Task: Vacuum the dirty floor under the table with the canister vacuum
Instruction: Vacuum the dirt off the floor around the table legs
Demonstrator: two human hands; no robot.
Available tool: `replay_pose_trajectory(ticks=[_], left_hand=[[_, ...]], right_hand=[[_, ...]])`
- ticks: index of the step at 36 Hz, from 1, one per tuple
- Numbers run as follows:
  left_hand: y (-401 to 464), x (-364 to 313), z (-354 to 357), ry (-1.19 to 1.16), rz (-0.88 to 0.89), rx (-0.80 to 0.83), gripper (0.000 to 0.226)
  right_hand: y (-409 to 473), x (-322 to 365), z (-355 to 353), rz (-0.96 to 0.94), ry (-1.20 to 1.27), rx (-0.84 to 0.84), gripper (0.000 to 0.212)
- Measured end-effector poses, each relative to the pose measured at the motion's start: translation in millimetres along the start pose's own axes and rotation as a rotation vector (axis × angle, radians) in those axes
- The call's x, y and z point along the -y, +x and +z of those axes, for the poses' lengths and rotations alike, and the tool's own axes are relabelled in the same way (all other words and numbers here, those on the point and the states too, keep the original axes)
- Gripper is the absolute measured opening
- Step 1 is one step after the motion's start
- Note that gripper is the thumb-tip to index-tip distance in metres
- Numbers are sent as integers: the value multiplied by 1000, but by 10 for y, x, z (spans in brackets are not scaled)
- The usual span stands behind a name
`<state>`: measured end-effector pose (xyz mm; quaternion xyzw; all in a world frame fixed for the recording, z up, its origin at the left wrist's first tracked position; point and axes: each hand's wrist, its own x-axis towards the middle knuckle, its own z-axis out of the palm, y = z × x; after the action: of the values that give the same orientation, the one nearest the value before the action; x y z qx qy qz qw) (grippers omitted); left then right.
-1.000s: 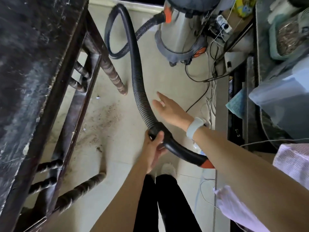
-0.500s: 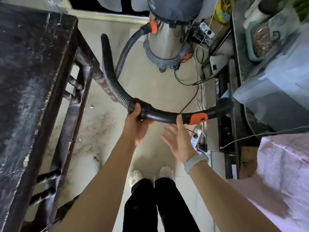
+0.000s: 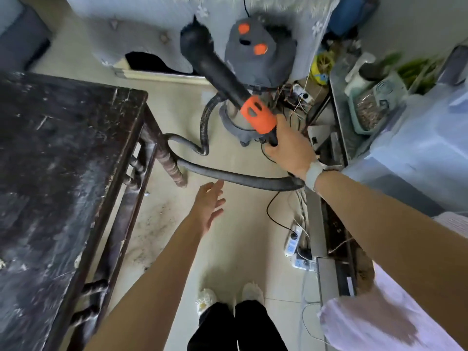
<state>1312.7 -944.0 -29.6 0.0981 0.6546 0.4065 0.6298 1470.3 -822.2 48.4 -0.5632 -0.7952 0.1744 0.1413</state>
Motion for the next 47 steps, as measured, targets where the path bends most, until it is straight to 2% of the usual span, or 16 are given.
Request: replay_pose_trajectory(ticks=[3,9,12,15,20,23,25,28,30,34,39,43,47], left_hand=[[-69,41,-71,-35,51,-51,40],[-115,563,-324,-75,4,-252,43],[-166,854,-400,-236,-100,-279,31],[-236,1131,-481,-405,-196,-321,27],[-260,1576,-468,-424,-241,-283,22],[-213,1788,-405,-447,-259,-252,12],[-175,1955,-397,-442,-265,-251,15],[-113,2206,-478,-404,-262,-273,17],[-31,2393,-602,-380,-275,-314,18],[219,2738,-964,-302,-277,-396,22],[730,3178,-1494,-139,-247,-431,33],[1264,3575,-1853,3,-202,-475,35],[1805,3998,-2055,247,-159,-505,42]], right_hand=[[-143,-83,60,-59,-261,198,43],[-801,-347,432,-58,-246,522,32],[-1098,-300,814,-138,-329,663,29],[-1275,-276,1185,-190,-395,732,29],[-1420,-316,1454,-309,-604,846,29],[-1438,-490,1527,-294,-675,935,32],[-1429,-567,1545,-328,-735,905,32],[-1432,-617,1687,-265,-635,901,35],[-1442,-603,1916,-281,-688,885,33],[-1544,-593,2594,-349,-561,865,33],[-1598,-549,3526,-207,-354,855,39],[-1535,-586,4301,-270,-300,877,34],[-1495,-819,5024,-375,-362,920,30]])
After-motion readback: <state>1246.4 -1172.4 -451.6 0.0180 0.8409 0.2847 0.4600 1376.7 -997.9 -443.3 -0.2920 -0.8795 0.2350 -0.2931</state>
